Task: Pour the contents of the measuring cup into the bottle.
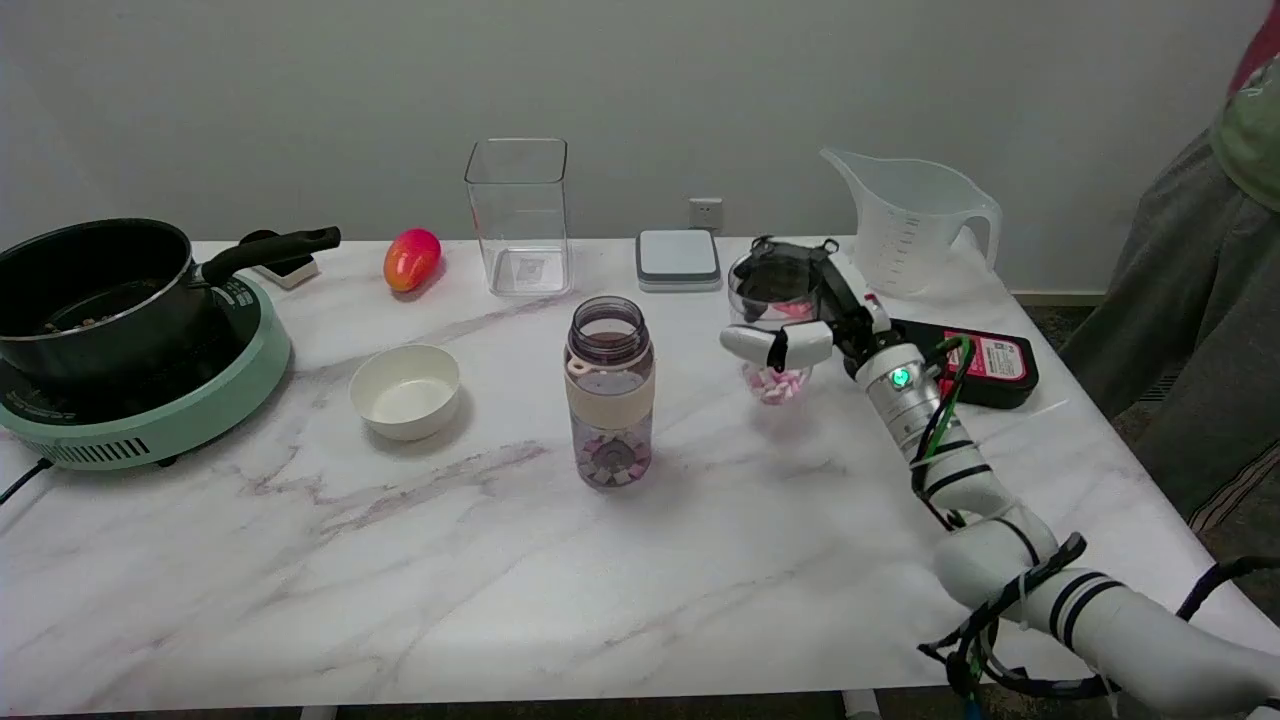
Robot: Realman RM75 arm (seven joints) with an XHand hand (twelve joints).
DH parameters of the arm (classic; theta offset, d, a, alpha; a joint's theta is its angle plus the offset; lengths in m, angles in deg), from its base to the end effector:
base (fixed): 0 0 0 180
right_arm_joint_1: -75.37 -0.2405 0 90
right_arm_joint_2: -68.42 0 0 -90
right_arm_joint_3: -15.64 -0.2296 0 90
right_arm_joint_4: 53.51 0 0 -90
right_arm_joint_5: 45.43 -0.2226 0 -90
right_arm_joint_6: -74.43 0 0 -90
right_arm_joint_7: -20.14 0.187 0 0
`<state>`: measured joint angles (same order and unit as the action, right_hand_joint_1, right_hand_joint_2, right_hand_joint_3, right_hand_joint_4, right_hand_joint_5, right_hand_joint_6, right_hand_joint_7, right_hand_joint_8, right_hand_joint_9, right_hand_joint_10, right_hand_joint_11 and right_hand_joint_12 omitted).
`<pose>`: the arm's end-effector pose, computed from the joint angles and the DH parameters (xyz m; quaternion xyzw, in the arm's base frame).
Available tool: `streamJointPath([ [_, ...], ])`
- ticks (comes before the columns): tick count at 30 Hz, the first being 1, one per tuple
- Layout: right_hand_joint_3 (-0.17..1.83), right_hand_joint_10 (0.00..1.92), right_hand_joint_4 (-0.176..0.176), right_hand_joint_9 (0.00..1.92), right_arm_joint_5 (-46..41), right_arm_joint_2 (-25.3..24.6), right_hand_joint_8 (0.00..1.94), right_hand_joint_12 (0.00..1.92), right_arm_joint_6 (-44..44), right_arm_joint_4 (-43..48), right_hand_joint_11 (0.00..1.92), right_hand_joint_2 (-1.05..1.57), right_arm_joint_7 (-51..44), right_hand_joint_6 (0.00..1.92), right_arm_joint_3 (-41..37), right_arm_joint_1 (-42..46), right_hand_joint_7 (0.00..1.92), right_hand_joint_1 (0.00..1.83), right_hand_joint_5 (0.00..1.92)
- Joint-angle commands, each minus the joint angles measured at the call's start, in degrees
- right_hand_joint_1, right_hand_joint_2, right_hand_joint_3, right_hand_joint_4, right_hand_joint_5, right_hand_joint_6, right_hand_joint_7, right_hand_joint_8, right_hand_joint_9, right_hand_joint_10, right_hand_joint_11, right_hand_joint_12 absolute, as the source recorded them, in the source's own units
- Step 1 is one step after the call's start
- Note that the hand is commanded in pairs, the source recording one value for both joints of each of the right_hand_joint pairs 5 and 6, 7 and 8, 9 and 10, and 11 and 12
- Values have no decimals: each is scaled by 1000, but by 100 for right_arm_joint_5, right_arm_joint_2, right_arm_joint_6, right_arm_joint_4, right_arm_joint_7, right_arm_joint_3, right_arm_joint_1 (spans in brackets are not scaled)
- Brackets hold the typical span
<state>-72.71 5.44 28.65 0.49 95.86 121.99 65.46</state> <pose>-0.2557 -0.4086 0.3586 0.6313 -0.3204 0.4865 0.5120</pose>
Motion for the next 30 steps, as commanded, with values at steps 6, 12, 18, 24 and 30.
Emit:
streamJointPath([
  [6,1087,1432,0,1432,105,1680,1504,1173,1349,2770,1173,652,-391,1431,-449,75,1504,1465,1431],
  [12,1331,1352,0,1352,1073,1910,1450,1122,2727,4110,1122,427,-421,1352,-693,246,1450,1497,1352],
  [18,1460,1327,0,1327,2096,1897,1422,1098,3968,4904,1098,300,-442,1318,-404,475,1422,1510,1318],
  [24,1491,1321,0,1321,2656,1881,1420,1093,4705,5218,1093,274,-459,1316,171,437,1420,1512,1316],
  [30,1575,1300,0,1300,3418,1881,1401,1075,4888,5230,1075,188,-886,1310,283,462,1401,1512,1310],
])
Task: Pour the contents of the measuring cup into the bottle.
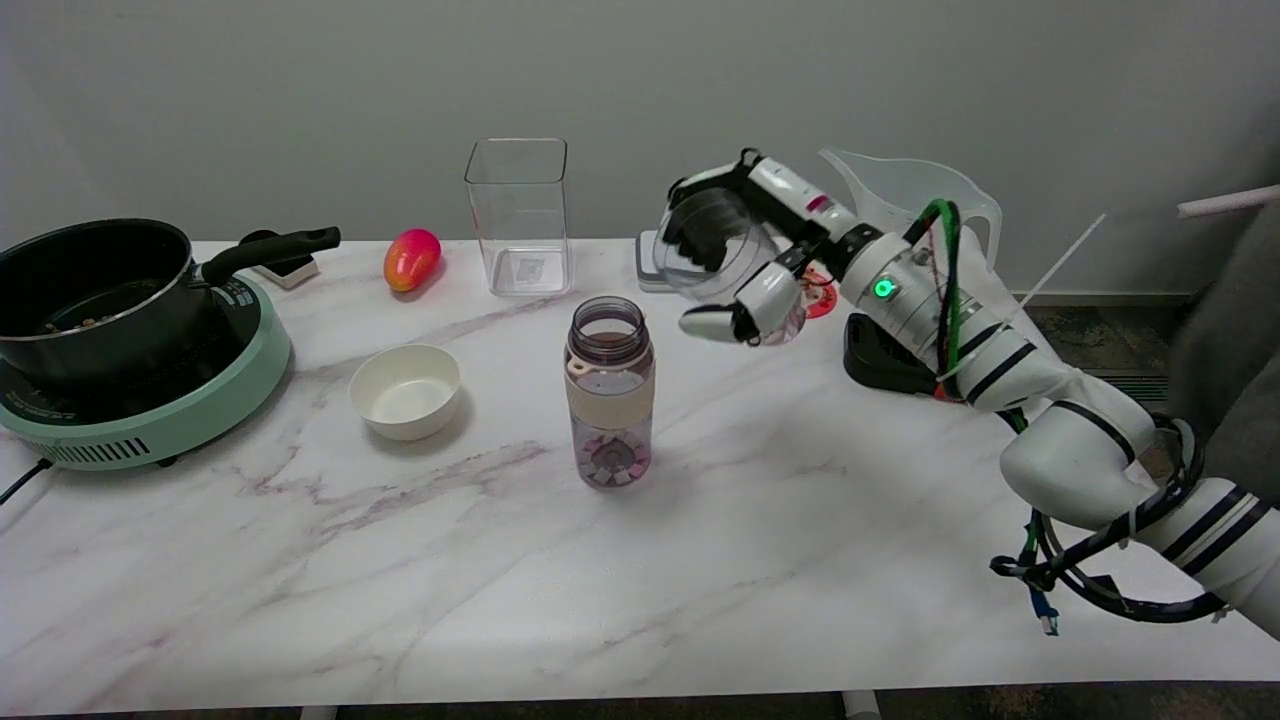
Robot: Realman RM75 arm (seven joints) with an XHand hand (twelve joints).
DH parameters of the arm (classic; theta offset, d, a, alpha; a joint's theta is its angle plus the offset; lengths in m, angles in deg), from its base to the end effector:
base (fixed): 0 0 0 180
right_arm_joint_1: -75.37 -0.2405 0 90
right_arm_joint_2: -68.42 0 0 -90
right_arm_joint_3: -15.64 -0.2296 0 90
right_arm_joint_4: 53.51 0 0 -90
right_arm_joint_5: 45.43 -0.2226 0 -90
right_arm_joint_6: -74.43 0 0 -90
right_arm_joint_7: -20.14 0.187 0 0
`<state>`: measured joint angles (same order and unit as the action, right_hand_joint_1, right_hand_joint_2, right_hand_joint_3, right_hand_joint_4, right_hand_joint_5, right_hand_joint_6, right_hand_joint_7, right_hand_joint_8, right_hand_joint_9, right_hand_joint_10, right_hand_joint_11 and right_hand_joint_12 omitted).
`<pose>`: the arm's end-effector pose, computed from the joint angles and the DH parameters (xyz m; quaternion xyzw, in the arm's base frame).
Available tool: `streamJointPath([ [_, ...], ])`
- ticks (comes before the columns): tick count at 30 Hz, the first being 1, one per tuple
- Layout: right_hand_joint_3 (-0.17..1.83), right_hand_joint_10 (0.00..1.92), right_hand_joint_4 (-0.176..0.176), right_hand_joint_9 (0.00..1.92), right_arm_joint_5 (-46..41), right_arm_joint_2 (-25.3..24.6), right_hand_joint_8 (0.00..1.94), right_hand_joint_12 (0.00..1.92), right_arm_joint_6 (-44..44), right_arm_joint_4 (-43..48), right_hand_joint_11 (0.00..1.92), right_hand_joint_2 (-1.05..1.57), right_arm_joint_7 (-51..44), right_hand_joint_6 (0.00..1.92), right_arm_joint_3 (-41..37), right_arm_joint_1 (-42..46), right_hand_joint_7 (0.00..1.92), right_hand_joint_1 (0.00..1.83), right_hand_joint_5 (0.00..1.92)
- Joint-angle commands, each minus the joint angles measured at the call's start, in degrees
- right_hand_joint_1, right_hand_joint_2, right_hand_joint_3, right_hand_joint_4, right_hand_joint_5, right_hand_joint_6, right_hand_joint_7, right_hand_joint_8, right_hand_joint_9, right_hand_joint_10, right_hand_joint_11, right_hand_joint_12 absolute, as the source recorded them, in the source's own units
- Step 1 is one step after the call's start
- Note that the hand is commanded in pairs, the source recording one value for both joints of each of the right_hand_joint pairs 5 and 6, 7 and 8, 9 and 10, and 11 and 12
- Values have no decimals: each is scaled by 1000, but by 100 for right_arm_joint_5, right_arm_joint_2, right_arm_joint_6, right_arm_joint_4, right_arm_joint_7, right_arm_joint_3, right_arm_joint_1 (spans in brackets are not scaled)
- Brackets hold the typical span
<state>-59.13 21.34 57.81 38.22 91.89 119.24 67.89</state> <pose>-0.1244 -0.4115 0.2934 0.7835 -0.2196 0.2930 0.5021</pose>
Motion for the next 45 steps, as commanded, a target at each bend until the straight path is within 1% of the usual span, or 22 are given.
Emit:
streamJointPath([
  [1,1585,1297,0,1297,2184,286,1402,1074,1964,1453,1074,180,-583,1312,535,251,1402,1512,1312],
  [5,1603,1287,0,1287,2426,283,1397,1070,1883,1440,1070,162,-724,1318,358,297,1397,1510,1318],
  [12,1655,1272,0,1272,2429,307,1389,1060,1782,1437,1060,116,-724,1313,142,281,1389,1505,1313],
  [18,1658,1273,0,1273,2377,286,1389,1062,1780,1437,1062,112,-667,1316,48,343,1389,1506,1316],
  [23,1649,1278,0,1278,2053,206,1396,1072,1715,1461,1072,125,-628,1341,-373,575,1396,1508,1341],
  [33,1639,1280,0,1280,2030,91,1402,1076,1631,1466,1076,139,-564,1343,-827,766,1402,1507,1343],
  [35,1639,1281,0,1281,2030,96,1402,1076,1600,1485,1076,139,-582,1342,-865,701,1402,1507,1342],
  [45,1695,1266,0,1266,2094,144,1378,1053,1625,1452,1053,74,-638,1283,-411,-160,1378,1516,1283],
])
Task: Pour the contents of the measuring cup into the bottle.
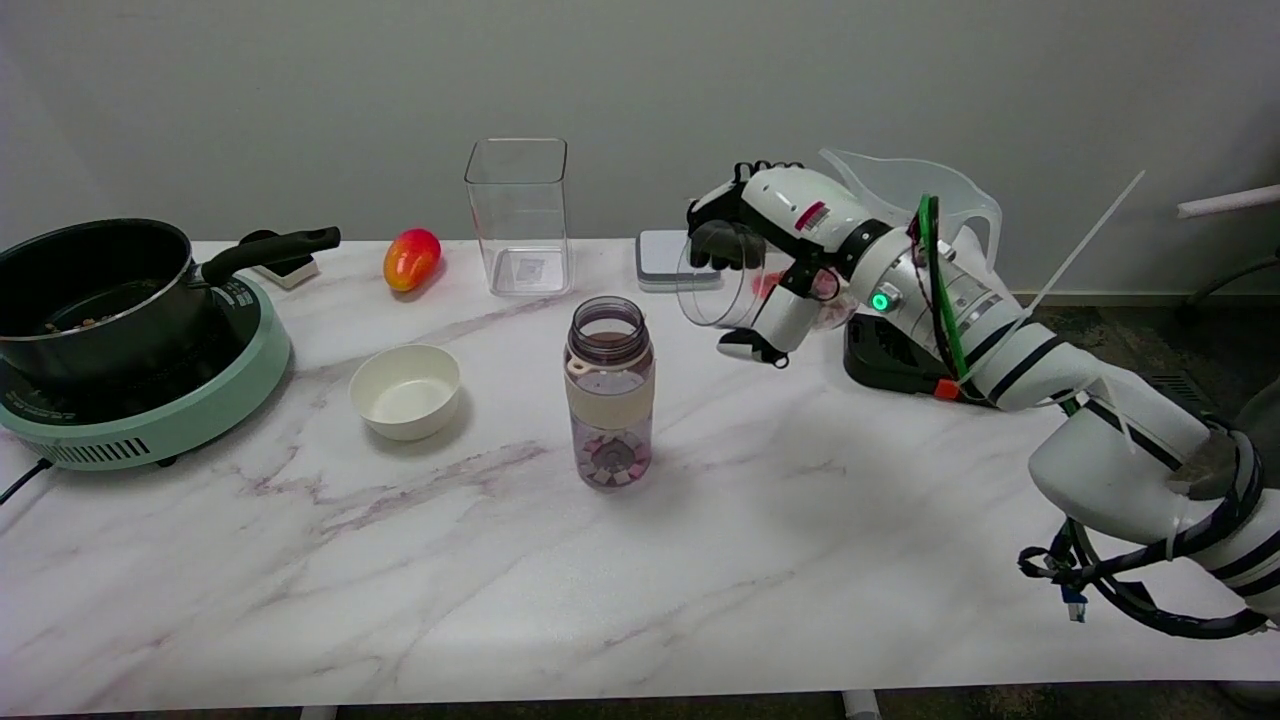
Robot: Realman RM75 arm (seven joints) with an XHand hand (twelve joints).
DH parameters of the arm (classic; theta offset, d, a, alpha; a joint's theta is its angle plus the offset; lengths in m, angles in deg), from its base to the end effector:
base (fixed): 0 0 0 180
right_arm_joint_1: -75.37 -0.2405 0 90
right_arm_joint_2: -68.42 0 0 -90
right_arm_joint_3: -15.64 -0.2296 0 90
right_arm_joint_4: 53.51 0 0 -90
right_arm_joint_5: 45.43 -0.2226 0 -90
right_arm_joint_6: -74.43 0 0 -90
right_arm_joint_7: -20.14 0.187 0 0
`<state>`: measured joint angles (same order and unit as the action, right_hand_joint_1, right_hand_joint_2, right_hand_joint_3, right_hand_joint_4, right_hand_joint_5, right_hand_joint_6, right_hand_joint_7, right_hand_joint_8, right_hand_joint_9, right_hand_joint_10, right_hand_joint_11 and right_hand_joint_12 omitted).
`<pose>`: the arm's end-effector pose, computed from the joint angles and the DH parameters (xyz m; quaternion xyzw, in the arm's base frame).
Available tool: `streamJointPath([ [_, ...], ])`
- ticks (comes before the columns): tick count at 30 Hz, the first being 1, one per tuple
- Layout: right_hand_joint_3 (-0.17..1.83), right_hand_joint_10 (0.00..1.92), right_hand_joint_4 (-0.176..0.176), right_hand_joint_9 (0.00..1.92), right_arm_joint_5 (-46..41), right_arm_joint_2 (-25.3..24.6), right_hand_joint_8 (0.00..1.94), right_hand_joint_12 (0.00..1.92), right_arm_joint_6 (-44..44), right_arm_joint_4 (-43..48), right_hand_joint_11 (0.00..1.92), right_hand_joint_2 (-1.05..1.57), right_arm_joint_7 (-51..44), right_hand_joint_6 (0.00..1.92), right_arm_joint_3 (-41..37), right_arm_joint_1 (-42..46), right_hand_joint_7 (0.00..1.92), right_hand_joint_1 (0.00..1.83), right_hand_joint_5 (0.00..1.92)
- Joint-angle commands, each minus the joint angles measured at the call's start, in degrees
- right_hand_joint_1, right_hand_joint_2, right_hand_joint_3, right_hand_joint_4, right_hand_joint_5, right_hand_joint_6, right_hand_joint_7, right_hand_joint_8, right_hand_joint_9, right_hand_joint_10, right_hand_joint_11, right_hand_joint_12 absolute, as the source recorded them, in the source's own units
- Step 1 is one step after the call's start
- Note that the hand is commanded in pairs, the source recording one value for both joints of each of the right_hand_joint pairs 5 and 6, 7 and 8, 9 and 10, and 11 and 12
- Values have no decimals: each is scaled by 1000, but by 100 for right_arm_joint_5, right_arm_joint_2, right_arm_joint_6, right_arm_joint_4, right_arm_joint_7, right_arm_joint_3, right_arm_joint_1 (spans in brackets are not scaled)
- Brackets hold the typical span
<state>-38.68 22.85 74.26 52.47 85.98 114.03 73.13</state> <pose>-0.1080 -0.3939 0.2809 0.8025 -0.0596 0.1286 0.5796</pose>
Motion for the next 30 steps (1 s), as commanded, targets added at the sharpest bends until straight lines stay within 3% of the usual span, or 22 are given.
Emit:
streamJointPath([
  [1,1715,1264,0,1264,53,1,1372,1048,-20,27,1048,52,-64,1274,148,-764,1372,1519,1274],
  [5,1829,1243,0,1243,152,59,1334,1022,-30,35,1022,-89,-353,1227,426,-1119,1334,1530,1227],
  [10,1833,1229,0,1229,288,108,1316,1000,-102,67,1000,-179,-433,1202,694,-1375,1316,1537,1202],
  [30,1833,1226,0,1226,352,111,1318,1001,84,35,1001,-212,-669,1206,1458,-1810,1318,1541,1206],
])
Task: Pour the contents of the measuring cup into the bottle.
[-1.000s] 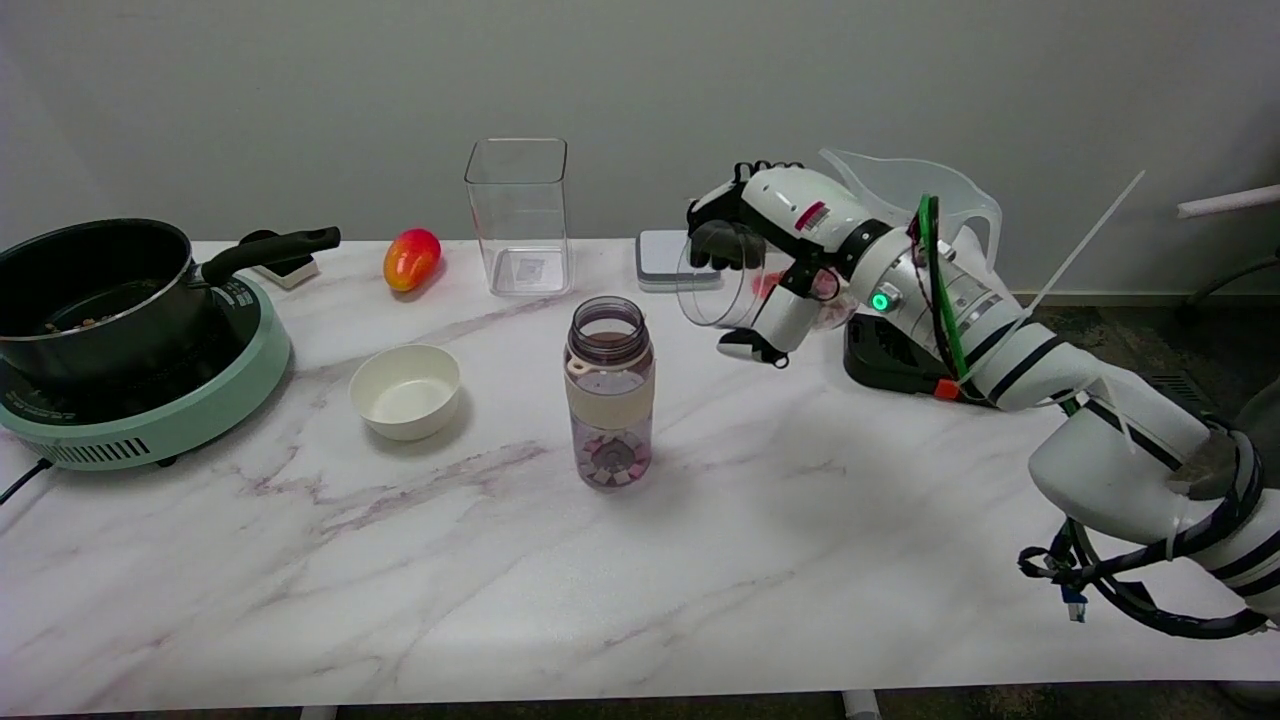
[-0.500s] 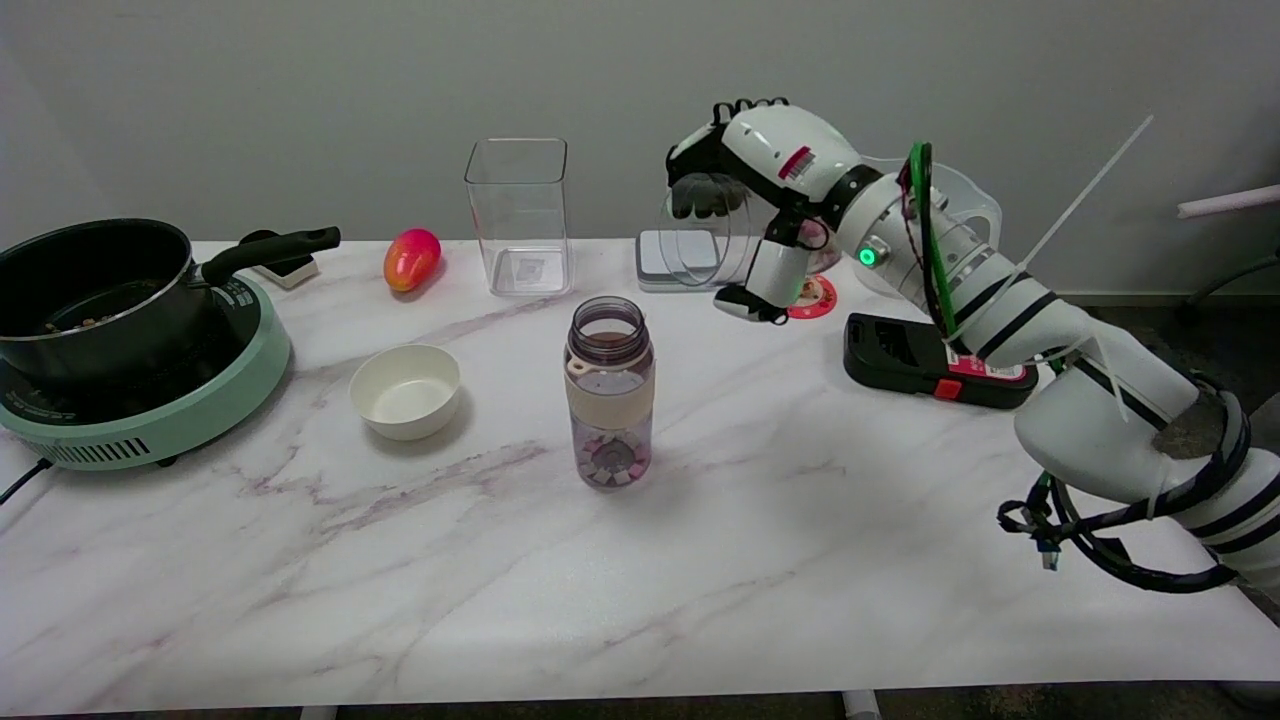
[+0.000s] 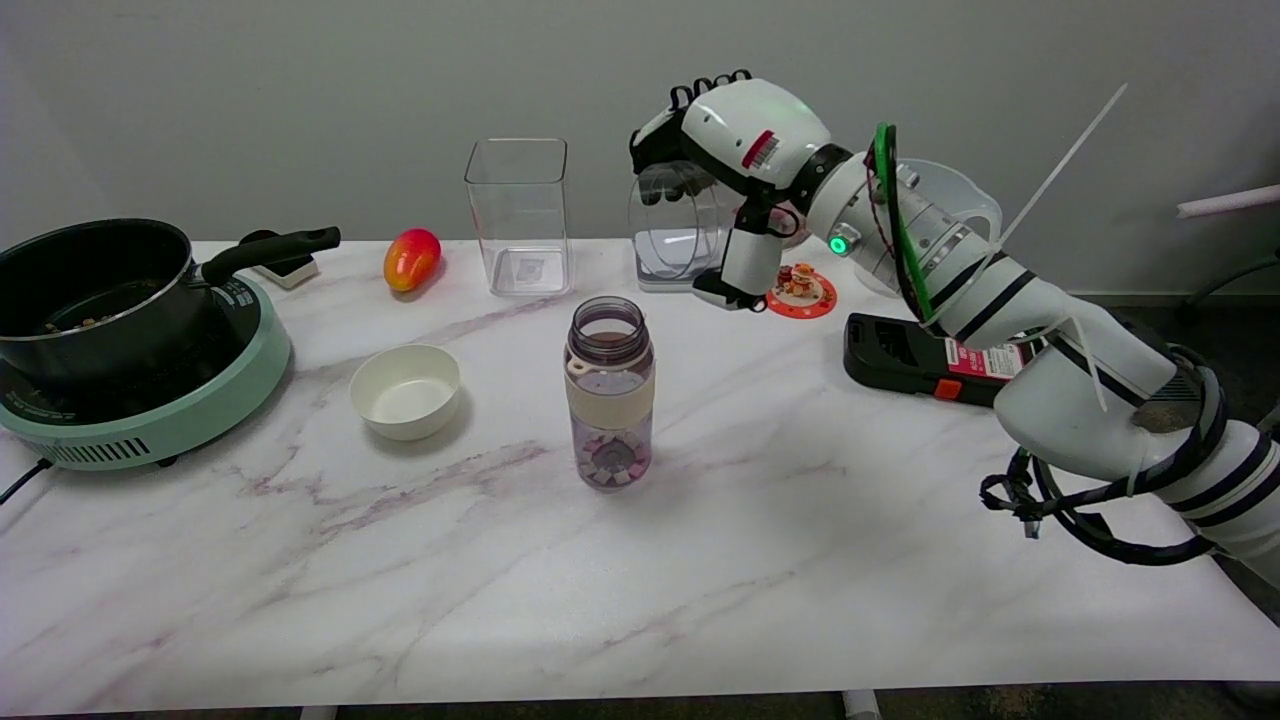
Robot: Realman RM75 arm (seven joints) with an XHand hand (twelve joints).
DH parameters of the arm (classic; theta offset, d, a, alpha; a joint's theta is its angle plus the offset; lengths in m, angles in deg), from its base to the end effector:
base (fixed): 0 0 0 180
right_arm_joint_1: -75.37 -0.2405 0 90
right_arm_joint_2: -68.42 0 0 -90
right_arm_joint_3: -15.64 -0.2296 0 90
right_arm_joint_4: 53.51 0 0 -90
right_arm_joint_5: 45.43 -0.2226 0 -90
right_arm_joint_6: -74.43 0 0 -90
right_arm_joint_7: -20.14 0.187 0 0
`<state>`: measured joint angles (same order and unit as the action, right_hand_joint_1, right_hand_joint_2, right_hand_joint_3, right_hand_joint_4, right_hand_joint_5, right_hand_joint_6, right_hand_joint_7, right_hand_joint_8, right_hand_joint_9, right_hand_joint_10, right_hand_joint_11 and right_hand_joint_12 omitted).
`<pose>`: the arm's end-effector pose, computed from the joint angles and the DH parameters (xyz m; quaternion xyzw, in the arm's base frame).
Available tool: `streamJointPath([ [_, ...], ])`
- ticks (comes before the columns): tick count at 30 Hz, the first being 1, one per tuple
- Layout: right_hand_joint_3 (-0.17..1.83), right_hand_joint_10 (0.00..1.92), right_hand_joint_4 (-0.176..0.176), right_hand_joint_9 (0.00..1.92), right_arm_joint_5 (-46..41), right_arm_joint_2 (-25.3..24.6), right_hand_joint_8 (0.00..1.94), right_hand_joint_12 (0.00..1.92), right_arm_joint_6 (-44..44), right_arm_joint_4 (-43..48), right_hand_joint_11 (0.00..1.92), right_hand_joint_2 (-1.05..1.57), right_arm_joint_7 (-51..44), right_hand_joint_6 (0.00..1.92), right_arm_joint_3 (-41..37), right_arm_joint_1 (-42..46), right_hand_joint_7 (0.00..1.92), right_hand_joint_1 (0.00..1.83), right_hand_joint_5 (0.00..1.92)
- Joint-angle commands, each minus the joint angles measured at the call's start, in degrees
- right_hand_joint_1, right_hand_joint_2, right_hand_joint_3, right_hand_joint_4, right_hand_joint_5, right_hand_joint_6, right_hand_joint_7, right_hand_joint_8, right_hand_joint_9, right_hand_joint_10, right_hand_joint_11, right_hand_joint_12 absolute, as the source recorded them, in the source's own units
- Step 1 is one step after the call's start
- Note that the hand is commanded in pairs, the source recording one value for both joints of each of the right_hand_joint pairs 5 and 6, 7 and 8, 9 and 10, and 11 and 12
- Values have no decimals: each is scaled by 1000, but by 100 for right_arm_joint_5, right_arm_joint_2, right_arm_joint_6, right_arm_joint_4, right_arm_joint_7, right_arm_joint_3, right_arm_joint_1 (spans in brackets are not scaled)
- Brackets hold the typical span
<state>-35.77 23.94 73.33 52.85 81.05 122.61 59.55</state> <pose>-0.0515 -0.4041 0.2390 0.8380 0.0582 0.1167 0.5299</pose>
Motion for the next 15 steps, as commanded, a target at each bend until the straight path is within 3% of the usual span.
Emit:
streamJointPath([
  [1,1833,1227,0,1227,62,-1,1318,1002,197,-7,1002,-211,-176,1208,648,-482,1318,1541,1208],
  [15,1833,1226,0,1226,102,-1,1319,1003,406,-64,1003,-211,-403,1209,1220,-877,1319,1541,1209],
])
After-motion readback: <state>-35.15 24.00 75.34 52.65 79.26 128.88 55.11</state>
